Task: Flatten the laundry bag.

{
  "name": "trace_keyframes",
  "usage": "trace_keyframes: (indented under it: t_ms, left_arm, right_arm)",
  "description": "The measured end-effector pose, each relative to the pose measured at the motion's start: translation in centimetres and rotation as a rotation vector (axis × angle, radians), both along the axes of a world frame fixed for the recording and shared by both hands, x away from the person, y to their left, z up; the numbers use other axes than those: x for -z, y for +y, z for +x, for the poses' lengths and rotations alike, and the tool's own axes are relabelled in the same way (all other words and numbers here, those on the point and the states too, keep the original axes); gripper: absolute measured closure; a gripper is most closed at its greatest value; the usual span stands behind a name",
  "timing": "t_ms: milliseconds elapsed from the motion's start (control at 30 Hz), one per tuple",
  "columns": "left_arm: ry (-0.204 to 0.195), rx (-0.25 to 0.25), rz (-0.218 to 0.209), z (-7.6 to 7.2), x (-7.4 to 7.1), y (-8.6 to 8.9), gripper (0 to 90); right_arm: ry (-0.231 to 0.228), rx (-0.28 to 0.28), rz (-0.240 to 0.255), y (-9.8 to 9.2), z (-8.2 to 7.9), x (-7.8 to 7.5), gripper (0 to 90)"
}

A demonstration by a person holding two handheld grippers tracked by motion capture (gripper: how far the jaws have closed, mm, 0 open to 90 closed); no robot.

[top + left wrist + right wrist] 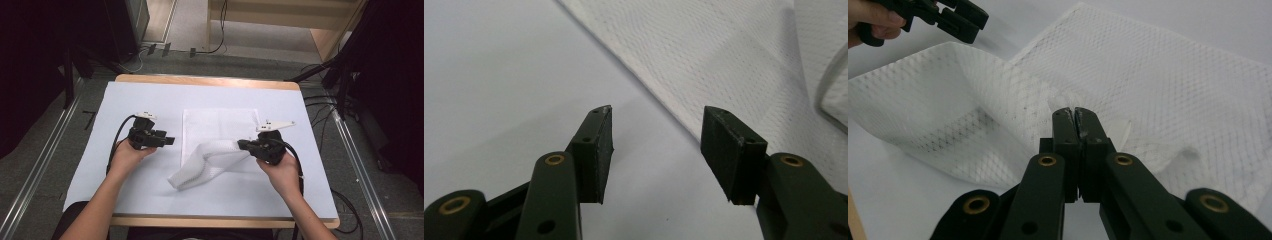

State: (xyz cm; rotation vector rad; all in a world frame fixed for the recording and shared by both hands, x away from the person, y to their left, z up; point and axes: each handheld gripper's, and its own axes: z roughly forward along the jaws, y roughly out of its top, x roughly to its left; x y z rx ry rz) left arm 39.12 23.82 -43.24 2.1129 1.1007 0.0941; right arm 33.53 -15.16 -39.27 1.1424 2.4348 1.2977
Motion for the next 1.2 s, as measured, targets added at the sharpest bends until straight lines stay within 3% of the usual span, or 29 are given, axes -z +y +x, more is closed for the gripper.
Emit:
trace_keyframes:
  t_ms: [333,533,667,767,933,1200]
  left_arm:
    - [-0.002,0.041,0.008,0.6,0.1,-1.6,47.5]
    - [0.0,0.052,0.006,0.9,0.2,-2.2,47.4]
    - [0.001,0.056,0.008,1.0,0.2,-2.3,47.4]
    - [0.001,0.054,0.004,1.0,0.2,-2.4,47.3]
    - [0.003,0.057,0.013,1.0,0.2,-2.5,47.2]
    - [0.01,0.047,0.02,1.1,0.7,-2.8,47.2]
  right_arm:
    - [-0.014,0.047,0.036,-2.7,-2.5,-0.8,89.9]
    - [-0.01,0.065,0.046,-3.6,-3.3,-0.6,89.0]
    - [-0.028,0.081,0.05,-4.1,-3.5,-0.7,78.2]
    - [-0.049,0.083,0.056,-4.5,-3.5,-1.3,72.7]
    - [-0.076,0.091,0.051,-4.6,-3.0,-2.3,71.1]
    - [-0.049,0.098,0.031,-3.9,-1.1,-0.5,69.1]
